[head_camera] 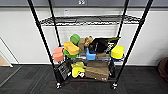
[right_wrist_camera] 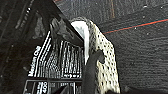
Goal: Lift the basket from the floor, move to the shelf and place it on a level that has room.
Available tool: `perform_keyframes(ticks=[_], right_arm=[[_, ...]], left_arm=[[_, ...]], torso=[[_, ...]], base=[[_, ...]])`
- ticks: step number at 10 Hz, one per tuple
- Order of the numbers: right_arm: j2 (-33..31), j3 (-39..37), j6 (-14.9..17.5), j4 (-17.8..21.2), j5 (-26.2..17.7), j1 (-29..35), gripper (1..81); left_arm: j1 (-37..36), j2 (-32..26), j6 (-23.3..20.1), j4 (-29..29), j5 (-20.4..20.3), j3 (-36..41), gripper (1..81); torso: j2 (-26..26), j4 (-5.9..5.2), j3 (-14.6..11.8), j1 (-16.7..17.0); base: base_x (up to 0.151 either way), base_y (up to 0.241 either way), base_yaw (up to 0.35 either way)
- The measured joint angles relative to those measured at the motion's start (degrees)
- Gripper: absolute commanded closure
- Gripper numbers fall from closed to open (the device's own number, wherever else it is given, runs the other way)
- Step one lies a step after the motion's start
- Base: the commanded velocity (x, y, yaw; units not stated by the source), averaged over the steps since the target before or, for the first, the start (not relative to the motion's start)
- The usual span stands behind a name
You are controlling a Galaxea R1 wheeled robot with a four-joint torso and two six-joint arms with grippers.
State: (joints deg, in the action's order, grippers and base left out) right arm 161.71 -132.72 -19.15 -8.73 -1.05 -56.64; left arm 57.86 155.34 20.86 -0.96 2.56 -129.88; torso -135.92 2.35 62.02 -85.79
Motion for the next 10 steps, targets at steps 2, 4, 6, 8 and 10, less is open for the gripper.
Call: perform_keyframes(ticks=[2,4,6,8,10], right_arm=[[0.6,0.4,-1.0,0.0,-0.1,0.1,1.0],[-0.1,1.8,-2.6,0.0,0.0,0.1,1.0],[-0.6,3.8,-3.2,0.1,0.0,0.2,1.0],[-1.0,5.4,-3.3,0.4,0.0,0.2,1.0],[-1.8,7.3,-3.3,0.7,0.0,0.1,1.0]], left_arm=[[-0.1,0.5,0.0,-0.1,-0.1,0.2,1.0],[-0.5,0.3,0.0,-0.1,-0.6,1.3,1.0],[-0.7,-0.2,-0.1,-0.1,-0.6,4.7,1.0],[-0.9,-1.7,-0.2,-0.1,-0.5,7.3,1.0],[-1.2,-2.1,-0.2,-0.1,-0.4,9.2,1.0]], torso=[[0.1,0.00,0.0,0.0],[0.1,0.00,0.0,0.0],[0.1,0.00,0.0,0.0],[0.1,0.00,0.0,0.0],[0.1,0.00,0.0,0.0]], base=[[0.000,0.000,0.000],[0.000,0.000,0.000],[0.000,0.000,0.000],[0.000,0.000,0.000],[0.000,0.000,0.000]])
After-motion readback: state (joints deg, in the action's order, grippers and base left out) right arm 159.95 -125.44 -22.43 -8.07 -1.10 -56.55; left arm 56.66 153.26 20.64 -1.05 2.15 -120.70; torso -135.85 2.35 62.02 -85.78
